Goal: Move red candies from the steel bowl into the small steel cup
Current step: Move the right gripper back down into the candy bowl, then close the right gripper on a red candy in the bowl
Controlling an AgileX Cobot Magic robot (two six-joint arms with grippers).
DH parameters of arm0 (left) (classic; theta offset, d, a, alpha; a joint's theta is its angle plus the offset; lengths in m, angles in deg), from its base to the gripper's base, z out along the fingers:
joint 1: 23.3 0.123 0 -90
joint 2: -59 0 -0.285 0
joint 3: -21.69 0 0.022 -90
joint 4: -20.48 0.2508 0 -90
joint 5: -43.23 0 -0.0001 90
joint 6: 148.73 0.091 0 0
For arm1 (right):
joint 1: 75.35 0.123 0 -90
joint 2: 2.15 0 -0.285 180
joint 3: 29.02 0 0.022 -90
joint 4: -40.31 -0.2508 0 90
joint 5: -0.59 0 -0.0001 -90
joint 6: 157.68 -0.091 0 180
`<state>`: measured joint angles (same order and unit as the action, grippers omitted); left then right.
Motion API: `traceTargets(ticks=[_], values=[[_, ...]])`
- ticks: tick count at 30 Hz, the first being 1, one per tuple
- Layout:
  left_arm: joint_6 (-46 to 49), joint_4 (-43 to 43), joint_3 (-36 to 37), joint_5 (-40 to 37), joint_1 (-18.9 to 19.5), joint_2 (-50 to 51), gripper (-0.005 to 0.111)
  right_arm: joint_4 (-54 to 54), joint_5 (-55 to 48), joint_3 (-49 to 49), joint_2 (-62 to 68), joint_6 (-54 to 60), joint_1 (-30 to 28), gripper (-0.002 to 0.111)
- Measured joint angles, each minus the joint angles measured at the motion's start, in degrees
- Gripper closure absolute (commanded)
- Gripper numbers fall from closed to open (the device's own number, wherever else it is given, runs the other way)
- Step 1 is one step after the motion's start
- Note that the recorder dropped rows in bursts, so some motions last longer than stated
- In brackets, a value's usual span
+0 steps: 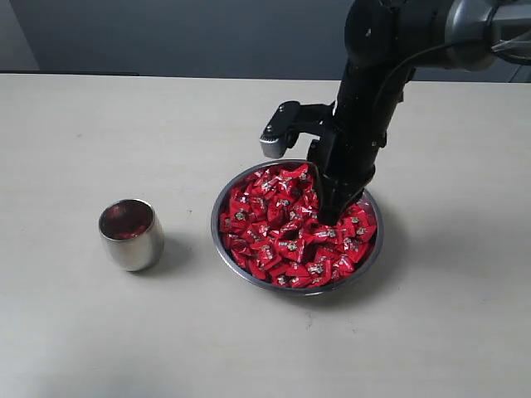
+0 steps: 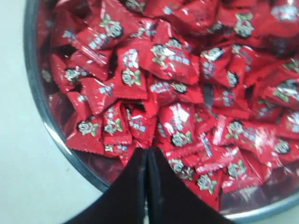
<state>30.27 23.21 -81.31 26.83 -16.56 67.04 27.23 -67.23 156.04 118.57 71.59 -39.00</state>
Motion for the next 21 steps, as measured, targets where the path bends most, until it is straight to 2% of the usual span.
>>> traceTargets(ticks=[13, 21], values=[[0.0, 0.0, 0.0, 0.0, 0.0, 0.0, 0.106, 2.4, -1.0, 0.2, 2.8, 11.9, 0.0, 0.109], [0.0, 0.0, 0.0, 0.0, 0.0, 0.0, 0.106, 4.5, 2.9, 0.2, 2.8, 13.2, 0.0, 0.109]])
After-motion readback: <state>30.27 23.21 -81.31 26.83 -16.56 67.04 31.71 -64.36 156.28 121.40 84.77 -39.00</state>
